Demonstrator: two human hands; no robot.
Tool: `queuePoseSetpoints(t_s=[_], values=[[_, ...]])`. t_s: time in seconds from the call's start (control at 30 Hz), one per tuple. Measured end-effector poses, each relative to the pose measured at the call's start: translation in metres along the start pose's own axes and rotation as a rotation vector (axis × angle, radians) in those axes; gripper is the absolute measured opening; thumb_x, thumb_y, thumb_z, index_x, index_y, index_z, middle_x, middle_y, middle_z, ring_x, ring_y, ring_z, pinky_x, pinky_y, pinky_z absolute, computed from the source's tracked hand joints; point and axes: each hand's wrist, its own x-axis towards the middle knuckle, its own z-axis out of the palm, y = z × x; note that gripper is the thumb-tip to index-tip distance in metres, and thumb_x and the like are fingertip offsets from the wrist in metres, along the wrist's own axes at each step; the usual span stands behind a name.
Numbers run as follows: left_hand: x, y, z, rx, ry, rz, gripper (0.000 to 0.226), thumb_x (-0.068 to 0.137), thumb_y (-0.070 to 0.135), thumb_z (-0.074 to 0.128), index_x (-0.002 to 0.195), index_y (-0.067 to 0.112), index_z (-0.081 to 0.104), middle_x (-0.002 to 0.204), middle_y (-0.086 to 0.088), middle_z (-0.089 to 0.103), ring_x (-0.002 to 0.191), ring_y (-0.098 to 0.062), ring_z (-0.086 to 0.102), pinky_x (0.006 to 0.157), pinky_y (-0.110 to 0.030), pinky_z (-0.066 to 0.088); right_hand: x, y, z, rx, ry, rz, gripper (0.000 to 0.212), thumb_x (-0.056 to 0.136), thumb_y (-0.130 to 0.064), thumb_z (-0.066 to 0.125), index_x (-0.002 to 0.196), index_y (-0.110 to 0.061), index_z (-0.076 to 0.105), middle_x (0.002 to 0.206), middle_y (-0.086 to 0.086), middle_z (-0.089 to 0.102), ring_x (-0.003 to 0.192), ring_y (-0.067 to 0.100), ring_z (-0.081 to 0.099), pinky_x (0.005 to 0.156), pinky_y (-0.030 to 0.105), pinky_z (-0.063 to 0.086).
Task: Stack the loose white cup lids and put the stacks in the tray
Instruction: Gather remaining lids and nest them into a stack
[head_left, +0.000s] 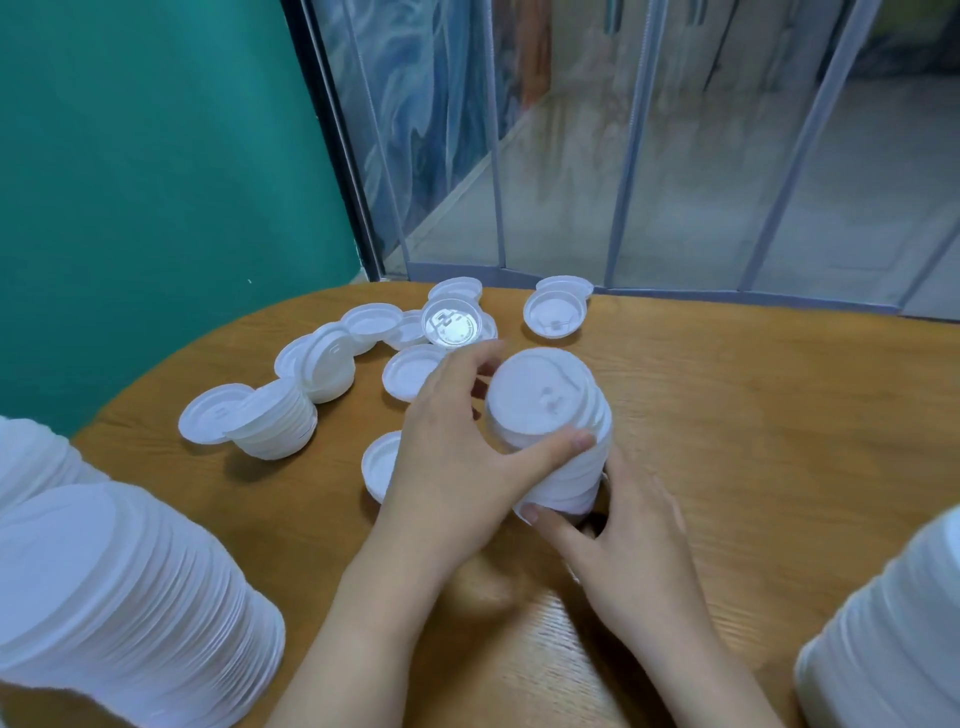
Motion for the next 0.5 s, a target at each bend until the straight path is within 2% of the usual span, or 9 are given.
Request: queuePoseSetpoints(t_s=[0.1, 0.17, 0.27, 0.33, 0.4, 0.5], values=[[0.003, -0.001, 0.007, 0.048, -0.044, 0.032, 0.069, 0.063, 0.051, 0.093, 0.123, 0.035, 0.063, 0.116, 0.020, 0.064, 0.112, 0.002, 0.055, 0.091, -0.007, 0.039, 0.000, -0.001, 0.000, -0.008, 0.008, -0.009, 0.054, 0.073, -0.062, 0.077, 0.117, -0.041, 0.054, 0.097, -0.028, 0.061, 0.093, -0.018, 0.043, 0.105, 0.056, 0.041], [0.004, -0.003, 0.010, 0.065, -0.060, 0.040, 0.069, 0.067, 0.055, 0.089, 0.127, 0.035, 0.063, 0.120, 0.021, 0.062, 0.117, 0.002, 0.053, 0.095, -0.008, 0.037, 0.000, -0.002, 0.000, -0.014, 0.013, -0.005, 0.055, 0.073, -0.061, 0.078, 0.117, -0.040, 0.054, 0.098, -0.026, 0.061, 0.090, -0.011, 0.043, 0.105, 0.055, 0.041], [0.004, -0.002, 0.013, 0.075, -0.103, 0.047, 0.071, 0.074, 0.059, 0.082, 0.136, 0.034, 0.059, 0.125, 0.022, 0.056, 0.122, 0.007, 0.047, 0.099, -0.007, 0.035, -0.001, -0.004, -0.001, -0.017, 0.006, -0.010, 0.058, 0.071, -0.069, 0.068, 0.120, -0.040, 0.054, 0.098, -0.025, 0.062, 0.089, -0.006, 0.040, 0.105, 0.054, 0.040], [0.005, -0.001, 0.016, 0.078, -0.127, 0.047, 0.071, 0.077, 0.058, 0.079, 0.140, 0.033, 0.057, 0.126, 0.021, 0.053, 0.122, 0.011, 0.044, 0.097, -0.001, 0.032, -0.002, -0.006, -0.002, -0.002, -0.006, -0.013, 0.061, 0.069, -0.072, 0.059, 0.121, -0.042, 0.054, 0.098, -0.026, 0.063, 0.089, -0.006, 0.043, 0.106, 0.054, 0.041], [0.005, -0.002, 0.018, 0.074, -0.133, 0.039, 0.071, 0.079, 0.057, 0.077, 0.141, 0.032, 0.056, 0.125, 0.020, 0.052, 0.121, 0.013, 0.044, 0.096, 0.001, 0.030, -0.002, -0.007, -0.002, 0.012, -0.013, -0.014, 0.061, 0.068, -0.072, 0.057, 0.121, -0.041, 0.056, 0.098, -0.026, 0.063, 0.090, -0.005, 0.047, 0.105, 0.055, 0.042], [0.004, -0.006, 0.017, 0.055, -0.136, 0.015, 0.069, 0.081, 0.056, 0.077, 0.141, 0.030, 0.055, 0.126, 0.020, 0.053, 0.121, 0.011, 0.047, 0.097, -0.003, 0.034, -0.001, -0.007, -0.002, 0.012, -0.011, -0.014, 0.061, 0.068, -0.072, 0.057, 0.120, -0.040, 0.056, 0.094, -0.025, 0.063, 0.090, -0.006, 0.050, 0.103, 0.056, 0.044]])
